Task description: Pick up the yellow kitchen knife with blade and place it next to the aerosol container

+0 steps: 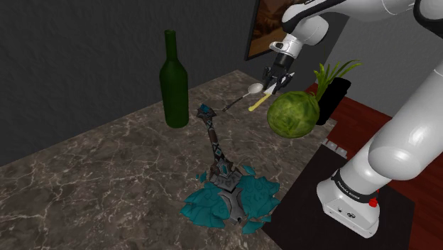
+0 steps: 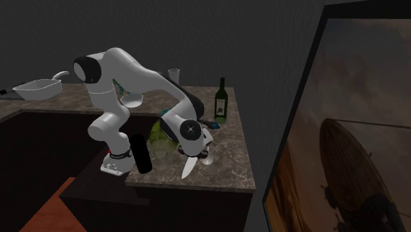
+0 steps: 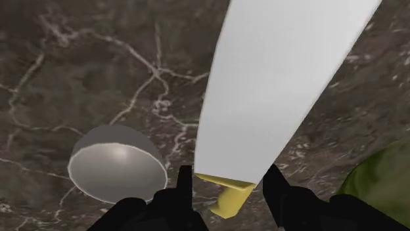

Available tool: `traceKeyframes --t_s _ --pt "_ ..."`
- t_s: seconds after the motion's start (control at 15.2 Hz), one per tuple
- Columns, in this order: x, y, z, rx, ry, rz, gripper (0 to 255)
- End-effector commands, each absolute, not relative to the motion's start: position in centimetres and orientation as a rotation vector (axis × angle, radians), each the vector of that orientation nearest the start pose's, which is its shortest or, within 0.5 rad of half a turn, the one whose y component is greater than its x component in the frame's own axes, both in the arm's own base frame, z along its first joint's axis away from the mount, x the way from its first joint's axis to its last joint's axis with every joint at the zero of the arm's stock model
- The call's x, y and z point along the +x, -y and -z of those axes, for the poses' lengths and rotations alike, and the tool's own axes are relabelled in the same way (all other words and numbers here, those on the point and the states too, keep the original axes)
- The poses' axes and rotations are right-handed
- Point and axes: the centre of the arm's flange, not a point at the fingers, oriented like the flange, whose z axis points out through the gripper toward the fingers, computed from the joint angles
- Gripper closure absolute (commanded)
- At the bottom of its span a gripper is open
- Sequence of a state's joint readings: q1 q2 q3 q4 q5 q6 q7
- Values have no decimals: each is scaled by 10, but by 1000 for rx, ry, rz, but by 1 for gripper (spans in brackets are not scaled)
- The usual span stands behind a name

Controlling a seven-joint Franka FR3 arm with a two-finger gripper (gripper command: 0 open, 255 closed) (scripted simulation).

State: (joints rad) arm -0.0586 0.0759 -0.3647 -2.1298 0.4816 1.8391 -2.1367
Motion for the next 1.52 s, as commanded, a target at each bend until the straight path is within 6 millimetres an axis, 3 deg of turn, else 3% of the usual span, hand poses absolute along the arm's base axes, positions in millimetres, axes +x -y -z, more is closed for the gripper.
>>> traceKeyframes --t_s 0.0,0.26,0.79,0.86,1.19,1.45 --pt "482 177 -347 -1952 1808 397 255" --pt "482 177 -326 -1952 1808 397 255" --pt "482 177 -326 -1952 1808 397 255" --pt "482 177 -326 -1952 1808 397 0" --pt "482 177 -326 -1952 1808 397 0" --pt "487 202 -369 -1952 1808 397 0"
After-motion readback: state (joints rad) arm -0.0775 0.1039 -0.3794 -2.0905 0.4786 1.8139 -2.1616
